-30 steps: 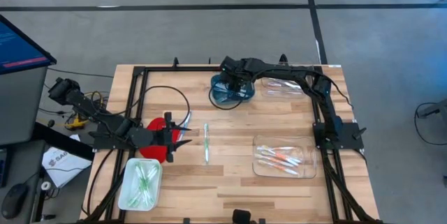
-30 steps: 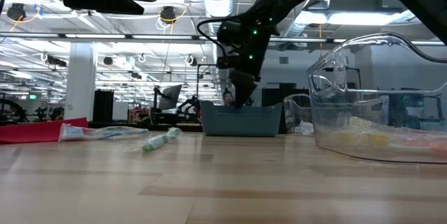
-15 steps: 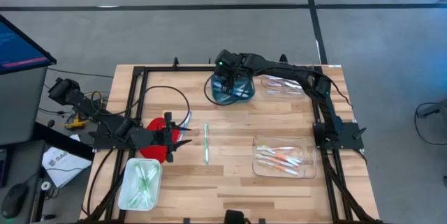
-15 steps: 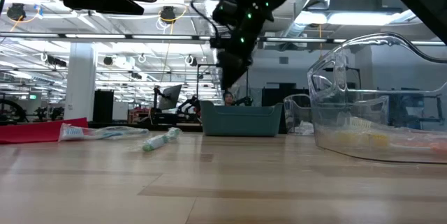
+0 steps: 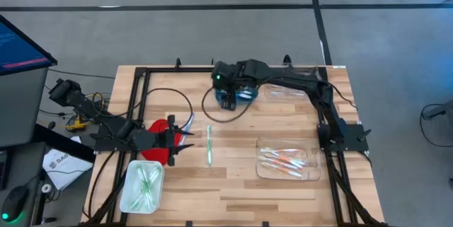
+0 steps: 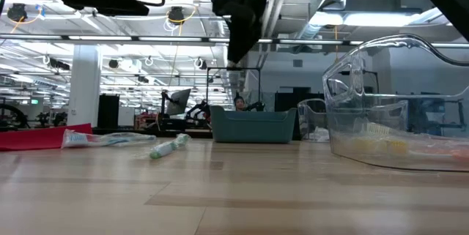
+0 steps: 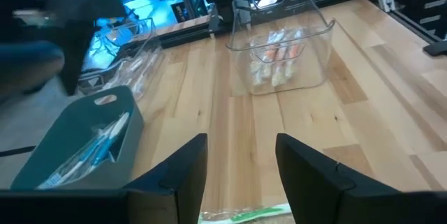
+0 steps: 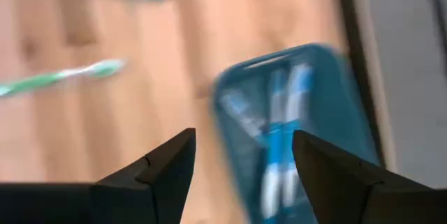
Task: Pick & Place Toothbrushes
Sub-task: Put the blue toothbrush into the blue bin
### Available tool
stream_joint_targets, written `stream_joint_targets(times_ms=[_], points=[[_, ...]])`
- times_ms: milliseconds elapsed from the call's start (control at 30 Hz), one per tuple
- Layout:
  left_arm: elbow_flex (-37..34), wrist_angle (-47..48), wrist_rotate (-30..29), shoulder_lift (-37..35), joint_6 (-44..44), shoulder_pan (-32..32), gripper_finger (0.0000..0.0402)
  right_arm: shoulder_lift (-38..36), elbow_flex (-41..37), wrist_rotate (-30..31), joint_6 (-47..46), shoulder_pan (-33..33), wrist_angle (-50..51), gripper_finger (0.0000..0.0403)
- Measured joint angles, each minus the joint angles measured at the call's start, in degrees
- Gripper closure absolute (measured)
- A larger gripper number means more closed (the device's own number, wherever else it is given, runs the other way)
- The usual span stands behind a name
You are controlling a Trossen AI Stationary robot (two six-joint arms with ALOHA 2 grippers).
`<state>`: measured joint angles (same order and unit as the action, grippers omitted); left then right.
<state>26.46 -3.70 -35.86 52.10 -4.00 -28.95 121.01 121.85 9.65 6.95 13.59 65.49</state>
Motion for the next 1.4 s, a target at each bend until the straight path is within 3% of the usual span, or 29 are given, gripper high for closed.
stream_joint_targets(times_ms=[267,467,633,1100,1267,1400], points=[[0.0,0.48,1.92,0.02,1.43,0.0,0.0238,0.0,0.02,-2.57,-3.59,-8.71,2.49,0.017],[0.0,2.35,2.19,0.02,3.04,0.0,0.0238,0.0,0.02,-1.91,-4.87,-16.66,-4.23,0.017],[0.0,2.51,2.26,0.02,4.64,0.0,0.0238,0.0,0.02,3.21,-3.96,-22.27,-9.8,0.017],[0.0,2.7,4.72,0.02,5.82,0.0,0.0238,0.03,-1.32,5.46,-4.62,-25.7,-14.87,0.017],[0.02,2.78,4.72,0.02,5.81,0.0,0.0238,-2.38,-11.8,5.47,-8.43,-28.1,-20.99,0.017],[0.02,2.79,4.7,0.02,5.8,0.0,0.0238,-8.73,-27.11,5.37,-11.41,-28.88,-36.53,0.017]])
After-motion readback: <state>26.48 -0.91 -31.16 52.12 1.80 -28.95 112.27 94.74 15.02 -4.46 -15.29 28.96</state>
